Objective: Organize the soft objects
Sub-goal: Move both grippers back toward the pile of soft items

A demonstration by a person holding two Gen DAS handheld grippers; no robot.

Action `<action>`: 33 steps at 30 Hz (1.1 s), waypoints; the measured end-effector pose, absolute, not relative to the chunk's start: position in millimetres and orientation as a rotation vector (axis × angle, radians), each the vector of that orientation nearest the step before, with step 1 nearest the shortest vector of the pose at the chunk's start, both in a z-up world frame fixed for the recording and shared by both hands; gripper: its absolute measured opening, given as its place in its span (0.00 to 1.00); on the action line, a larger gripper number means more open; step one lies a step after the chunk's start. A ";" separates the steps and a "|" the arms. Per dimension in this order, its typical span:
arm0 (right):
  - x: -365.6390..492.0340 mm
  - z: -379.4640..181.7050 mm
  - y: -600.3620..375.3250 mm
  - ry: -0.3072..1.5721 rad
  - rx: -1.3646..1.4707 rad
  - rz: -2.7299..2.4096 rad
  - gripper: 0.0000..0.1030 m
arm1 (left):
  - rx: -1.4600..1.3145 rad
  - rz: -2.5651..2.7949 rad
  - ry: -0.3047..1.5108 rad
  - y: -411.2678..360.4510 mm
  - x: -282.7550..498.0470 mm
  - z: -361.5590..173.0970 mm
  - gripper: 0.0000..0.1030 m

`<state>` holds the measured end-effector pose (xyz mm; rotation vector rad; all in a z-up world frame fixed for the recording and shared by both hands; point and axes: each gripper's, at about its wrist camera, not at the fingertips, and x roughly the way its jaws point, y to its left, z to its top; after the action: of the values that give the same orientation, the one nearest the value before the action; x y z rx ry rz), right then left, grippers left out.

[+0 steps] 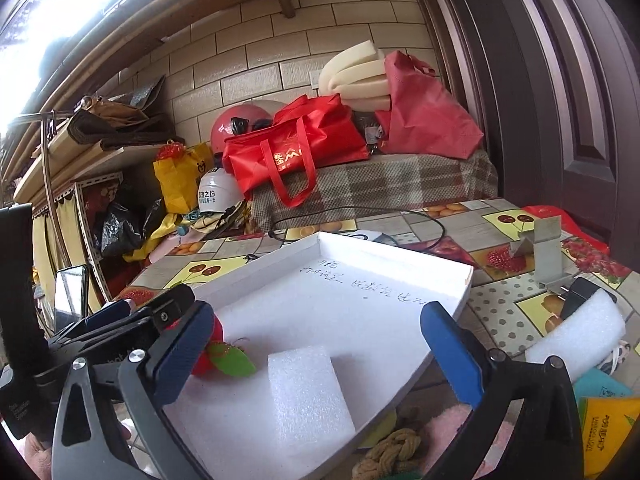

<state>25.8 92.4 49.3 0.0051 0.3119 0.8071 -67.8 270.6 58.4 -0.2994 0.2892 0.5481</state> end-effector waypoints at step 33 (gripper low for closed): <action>44.2 46.4 -155.6 0.366 0.251 0.446 1.00 | -0.090 0.111 0.386 132.1 -87.6 59.9 1.00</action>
<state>44.2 -155.6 46.4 0.2515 0.3664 0.4462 -87.6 132.1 59.9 -0.0897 0.3858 0.1114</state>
